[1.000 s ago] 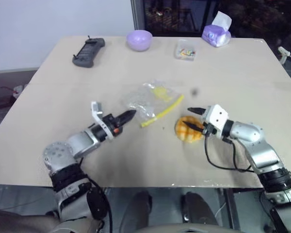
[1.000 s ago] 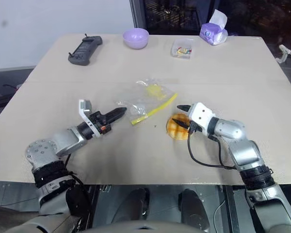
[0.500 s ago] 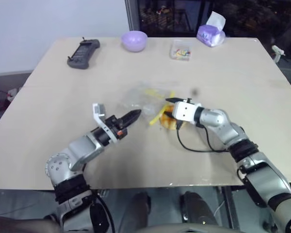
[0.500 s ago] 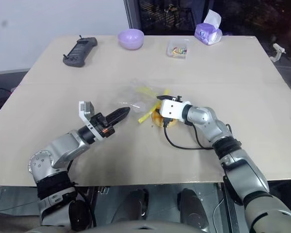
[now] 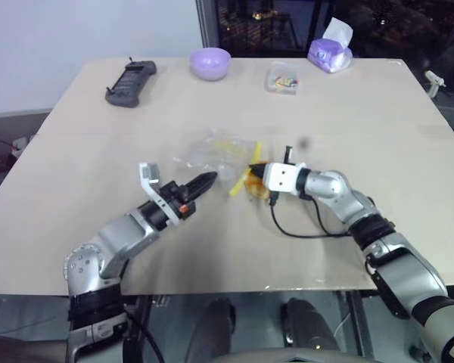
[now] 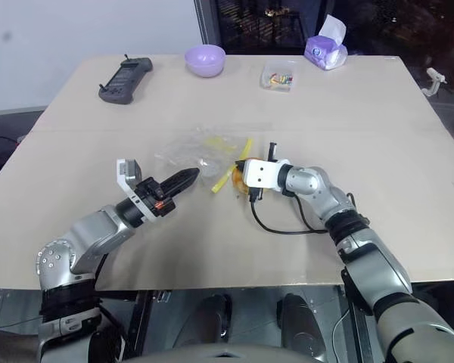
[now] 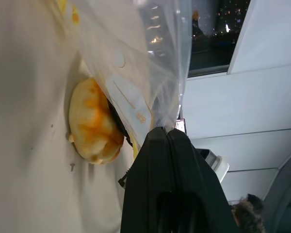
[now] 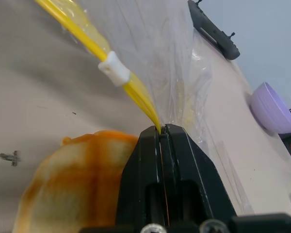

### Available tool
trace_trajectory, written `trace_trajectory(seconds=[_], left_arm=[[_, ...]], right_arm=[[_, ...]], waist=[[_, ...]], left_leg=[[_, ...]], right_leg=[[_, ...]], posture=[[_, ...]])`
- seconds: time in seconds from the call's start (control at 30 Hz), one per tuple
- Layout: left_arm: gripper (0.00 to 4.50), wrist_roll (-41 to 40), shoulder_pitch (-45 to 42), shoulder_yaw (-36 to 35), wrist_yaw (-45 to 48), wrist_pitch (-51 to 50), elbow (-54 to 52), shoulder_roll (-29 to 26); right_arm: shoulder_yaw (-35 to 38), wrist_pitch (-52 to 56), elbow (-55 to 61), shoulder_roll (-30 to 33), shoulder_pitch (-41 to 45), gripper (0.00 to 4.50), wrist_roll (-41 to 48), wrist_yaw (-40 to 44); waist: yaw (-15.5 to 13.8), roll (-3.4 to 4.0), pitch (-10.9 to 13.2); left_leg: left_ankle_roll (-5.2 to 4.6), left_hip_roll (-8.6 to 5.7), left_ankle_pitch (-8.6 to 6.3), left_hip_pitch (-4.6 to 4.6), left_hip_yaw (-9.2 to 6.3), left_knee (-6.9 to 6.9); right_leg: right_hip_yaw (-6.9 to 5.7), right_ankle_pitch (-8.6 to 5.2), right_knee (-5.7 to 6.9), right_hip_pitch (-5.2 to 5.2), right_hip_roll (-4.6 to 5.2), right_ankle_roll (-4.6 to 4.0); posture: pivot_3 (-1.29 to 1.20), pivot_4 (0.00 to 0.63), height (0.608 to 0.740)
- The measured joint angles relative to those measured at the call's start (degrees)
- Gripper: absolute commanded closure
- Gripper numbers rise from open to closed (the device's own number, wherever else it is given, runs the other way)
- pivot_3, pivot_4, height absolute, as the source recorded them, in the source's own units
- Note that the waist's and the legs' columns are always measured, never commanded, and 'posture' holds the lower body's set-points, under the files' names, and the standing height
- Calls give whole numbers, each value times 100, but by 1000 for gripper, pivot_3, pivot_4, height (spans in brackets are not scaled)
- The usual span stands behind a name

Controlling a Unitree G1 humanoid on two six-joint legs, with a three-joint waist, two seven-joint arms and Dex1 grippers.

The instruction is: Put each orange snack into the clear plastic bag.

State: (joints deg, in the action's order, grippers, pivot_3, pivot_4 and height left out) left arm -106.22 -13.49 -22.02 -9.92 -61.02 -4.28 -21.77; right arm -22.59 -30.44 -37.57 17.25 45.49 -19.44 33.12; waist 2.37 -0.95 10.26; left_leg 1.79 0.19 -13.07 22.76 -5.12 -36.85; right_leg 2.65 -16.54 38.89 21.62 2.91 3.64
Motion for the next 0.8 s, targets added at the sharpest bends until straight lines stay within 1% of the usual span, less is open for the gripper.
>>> trace_trajectory(seconds=[0.07,0.13,0.17,0.23,0.27,0.37,0.47,0.53,0.63,0.67,0.73,0.8], left_arm=[[4500,652,42,164,339,92,-176,-219],[4500,1171,41,205,614,277,-235,-298],[4003,1328,50,209,725,352,-235,-301],[3442,1522,91,217,1090,432,-328,-333],[2951,1704,85,250,1257,470,-432,-413],[2951,1994,54,236,1855,518,-622,-725],[2951,1898,15,110,2728,515,-1009,-1046],[2951,1916,-35,13,3094,554,-1180,-1212],[2951,2831,-449,225,3491,986,-1379,-1473],[2951,3346,-757,436,3571,1239,-1457,-1568],[2951,4021,-1159,764,3757,1608,-1655,-1610],[2951,4746,-1399,1208,3852,1969,-1754,-1598]], right_arm=[[16,29,60,-15,0,4466,16,-31],[78,60,164,-23,1,4466,35,-111],[106,89,201,-24,7,4500,42,-132],[157,211,269,-25,31,4500,55,-225],[206,299,285,-35,63,4500,64,-269],[338,484,387,-29,153,4500,71,-391],[353,680,511,-25,172,4500,69,-480],[360,812,572,-23,176,4500,66,-504],[383,1184,657,10,214,4500,-9,-599],[394,1394,711,-4,263,4500,-44,-622],[396,1680,885,-39,337,4500,-115,-674],[387,2048,1106,-29,360,4500,-390,-858]], waist=[[1,1,2],[-2,1,2],[-3,1,2],[-1,0,3],[-1,0,4],[1,1,4],[4,0,6],[3,0,6],[-28,0,9],[-46,-1,11],[-31,-1,11],[-20,-1,11]], left_leg=[[0,0,0,1,0,3],[0,0,0,0,1,5],[0,0,0,0,1,5],[0,0,0,4,1,6],[0,0,0,5,0,7],[0,1,0,4,0,14],[0,1,0,5,3,24],[0,2,0,4,3,29],[-1,0,0,5,-2,32],[-1,-1,0,8,-5,32],[0,-2,0,5,4,34],[1,-2,1,6,5,40]], right_leg=[[0,0,0,1,-3,-1],[0,0,-1,2,-3,-1],[0,0,-2,1,-3,-1],[0,-1,-4,4,-2,-1],[0,-1,-4,5,-2,-1],[0,-1,-6,6,-3,-2],[1,-1,-11,9,-1,-2],[0,-2,-15,9,-1,-2],[-5,-2,-15,9,-2,-3],[-9,-1,-18,8,-2,-2],[1,-1,-20,7,-1,-2],[1,-1,-29,9,-1,-2]], posture=[[0,150,740],[0,150,740],[0,150,740],[0,150,740],[0,150,740],[0,150,740],[0,150,740],[0,150,740],[0,150,740],[0,150,740],[0,150,740],[0,150,740]])
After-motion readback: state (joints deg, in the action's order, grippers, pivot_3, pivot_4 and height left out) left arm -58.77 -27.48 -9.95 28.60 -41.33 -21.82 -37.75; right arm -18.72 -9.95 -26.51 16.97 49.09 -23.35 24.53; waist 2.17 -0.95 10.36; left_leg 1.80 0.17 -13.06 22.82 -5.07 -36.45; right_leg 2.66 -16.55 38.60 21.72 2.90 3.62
